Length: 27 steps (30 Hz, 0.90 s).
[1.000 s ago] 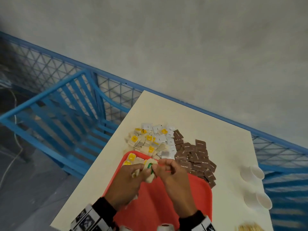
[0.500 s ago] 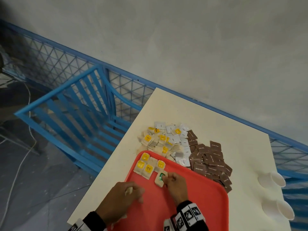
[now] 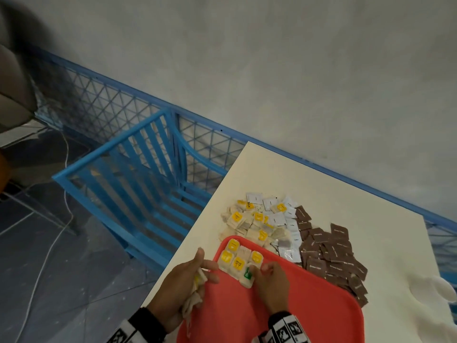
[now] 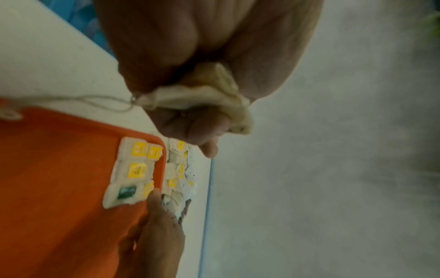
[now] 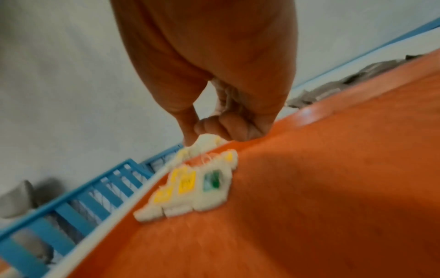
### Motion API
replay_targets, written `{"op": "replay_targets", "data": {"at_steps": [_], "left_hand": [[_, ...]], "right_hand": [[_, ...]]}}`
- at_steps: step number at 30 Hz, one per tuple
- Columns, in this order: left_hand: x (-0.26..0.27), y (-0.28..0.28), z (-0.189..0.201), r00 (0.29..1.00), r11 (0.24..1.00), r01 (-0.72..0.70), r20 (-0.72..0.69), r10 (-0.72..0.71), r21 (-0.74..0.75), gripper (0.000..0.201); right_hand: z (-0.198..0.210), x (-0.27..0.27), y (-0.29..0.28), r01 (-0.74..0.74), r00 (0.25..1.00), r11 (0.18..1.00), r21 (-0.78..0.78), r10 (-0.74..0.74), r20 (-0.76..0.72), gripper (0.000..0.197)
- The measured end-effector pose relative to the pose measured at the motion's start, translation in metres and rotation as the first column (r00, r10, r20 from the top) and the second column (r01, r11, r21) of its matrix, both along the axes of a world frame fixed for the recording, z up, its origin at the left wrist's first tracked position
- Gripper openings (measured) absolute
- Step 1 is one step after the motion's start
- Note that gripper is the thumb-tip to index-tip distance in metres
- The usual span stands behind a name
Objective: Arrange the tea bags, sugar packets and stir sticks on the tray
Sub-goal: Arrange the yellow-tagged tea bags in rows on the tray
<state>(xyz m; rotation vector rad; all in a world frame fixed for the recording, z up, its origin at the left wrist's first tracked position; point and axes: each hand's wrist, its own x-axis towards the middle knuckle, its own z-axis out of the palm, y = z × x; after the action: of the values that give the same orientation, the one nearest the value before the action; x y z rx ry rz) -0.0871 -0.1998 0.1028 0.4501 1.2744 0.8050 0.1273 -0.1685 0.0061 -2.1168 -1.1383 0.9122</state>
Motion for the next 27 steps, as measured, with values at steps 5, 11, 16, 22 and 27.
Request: {"op": "replay_targets", "data": {"at_steps": [5,11,16,22,27], "left_hand": [[0.022,0.007,0.002,0.961,0.993,-0.088,0.257,0.105,-0.076,0.057],[0.07,0.005,0.011,0.923,0.995,-0.03,0.38,0.065,-0.096,0.053],[0.115,-0.006,0.014,0.903,0.992,0.095,0.426,-0.051,-0.084,0.06],[0.154,-0.028,0.018,0.913,0.954,0.3,0.285,-0.292,0.018,0.076],[0.174,-0.038,0.035,0.905,0.914,0.391,0.133,-0.404,0.11,0.067]], "right_hand": [[0.079,0.004,-0.025,-0.215,0.939,0.933,0.288,0.279,-0.202,0.017],[0.144,0.005,-0.065,-0.438,0.841,0.843,0.311,0.507,-0.19,0.026],[0.145,0.037,-0.083,-0.378,0.907,0.867,0.325,0.417,-0.055,0.022],[0.145,0.089,-0.091,-0.332,0.937,0.926,0.179,0.345,-0.045,0.02],[0.148,0.107,-0.098,-0.327,0.882,0.928,0.178,0.367,-0.296,0.015]]}}
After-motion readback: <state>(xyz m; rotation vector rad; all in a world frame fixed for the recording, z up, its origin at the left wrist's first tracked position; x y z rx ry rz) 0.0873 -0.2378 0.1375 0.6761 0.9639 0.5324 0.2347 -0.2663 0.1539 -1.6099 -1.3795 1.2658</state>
